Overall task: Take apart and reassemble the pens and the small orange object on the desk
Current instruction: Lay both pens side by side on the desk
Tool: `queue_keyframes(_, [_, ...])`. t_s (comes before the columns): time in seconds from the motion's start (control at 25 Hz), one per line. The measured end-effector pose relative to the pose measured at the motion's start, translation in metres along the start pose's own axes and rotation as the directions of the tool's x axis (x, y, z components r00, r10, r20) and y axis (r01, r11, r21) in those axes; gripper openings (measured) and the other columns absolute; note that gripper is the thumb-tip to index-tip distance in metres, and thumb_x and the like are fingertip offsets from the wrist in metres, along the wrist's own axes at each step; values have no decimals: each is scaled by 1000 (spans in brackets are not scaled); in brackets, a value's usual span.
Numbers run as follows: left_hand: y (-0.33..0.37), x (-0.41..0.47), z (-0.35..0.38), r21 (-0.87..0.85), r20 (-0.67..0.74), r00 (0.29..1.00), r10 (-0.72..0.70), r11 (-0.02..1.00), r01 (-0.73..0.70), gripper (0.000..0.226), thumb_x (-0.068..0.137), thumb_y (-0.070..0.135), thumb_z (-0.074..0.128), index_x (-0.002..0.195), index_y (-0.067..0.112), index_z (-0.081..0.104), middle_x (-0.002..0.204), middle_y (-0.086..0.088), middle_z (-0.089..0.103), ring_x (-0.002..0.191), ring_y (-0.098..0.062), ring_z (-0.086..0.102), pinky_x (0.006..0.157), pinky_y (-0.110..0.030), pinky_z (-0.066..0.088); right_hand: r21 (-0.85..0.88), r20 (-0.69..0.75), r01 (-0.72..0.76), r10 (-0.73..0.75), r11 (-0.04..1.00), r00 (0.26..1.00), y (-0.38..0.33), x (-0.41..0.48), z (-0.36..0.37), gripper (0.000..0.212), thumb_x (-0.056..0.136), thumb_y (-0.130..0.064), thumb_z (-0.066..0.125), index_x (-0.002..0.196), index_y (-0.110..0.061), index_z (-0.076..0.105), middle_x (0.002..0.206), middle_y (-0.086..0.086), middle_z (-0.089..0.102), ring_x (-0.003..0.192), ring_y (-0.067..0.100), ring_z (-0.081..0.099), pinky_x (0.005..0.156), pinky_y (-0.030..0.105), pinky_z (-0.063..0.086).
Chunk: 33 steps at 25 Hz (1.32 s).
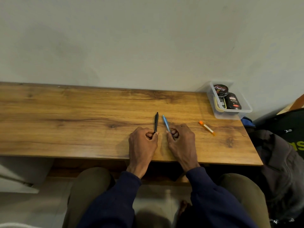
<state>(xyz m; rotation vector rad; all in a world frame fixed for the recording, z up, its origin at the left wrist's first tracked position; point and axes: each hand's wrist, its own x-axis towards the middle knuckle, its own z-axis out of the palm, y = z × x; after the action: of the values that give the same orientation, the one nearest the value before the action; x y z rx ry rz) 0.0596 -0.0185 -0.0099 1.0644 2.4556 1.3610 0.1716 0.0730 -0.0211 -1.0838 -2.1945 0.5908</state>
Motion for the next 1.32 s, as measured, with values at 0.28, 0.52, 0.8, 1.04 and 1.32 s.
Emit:
queue_keyframes(0.28, [-3,0,-3,-16,2,1000,-13,1000,13,16,87,27,83,100,18,79,84,16,63,70,8,60,60,-4,48,-19,0,-46,46,999,999,-2,0,1,27,97,-16,68,123,-9,67,112,9,64,98,15,58,89,34,55])
queue_keyframes(0.52, [-8,2,-1,-39,18,1000,10,999,-9,20,86,25,83,103,15,79,91,7,72,71,11,57,66,3,44,-69,-24,-85,84,994,996,0,1,1,24,100,-21,63,122,-10,66,114,8,63,97,8,51,85,20,41])
queue_keyframes(0.8, [-7,1,-1,-43,28,999,18,999,-17,17,90,27,80,103,16,79,91,8,72,73,9,58,61,-6,48,-63,-46,-34,31,997,998,3,-3,4,29,99,-27,66,123,-12,65,114,7,60,97,7,48,83,20,38])
queue_keyframes(1.04, [-6,-1,-5,-142,37,998,-56,988,60,19,93,33,76,107,20,78,96,11,74,84,2,67,73,-14,57,22,-73,-55,56,998,996,4,0,-3,18,102,-23,62,116,-13,68,106,4,65,91,10,55,82,22,43])
queue_keyframes(1.32, [-4,-6,-18,-185,111,989,-95,976,115,27,92,35,76,113,20,74,103,6,73,88,1,66,67,-4,49,112,-39,-116,121,987,992,-5,0,-22,15,101,-16,64,111,-9,72,105,8,71,91,16,63,82,32,56])
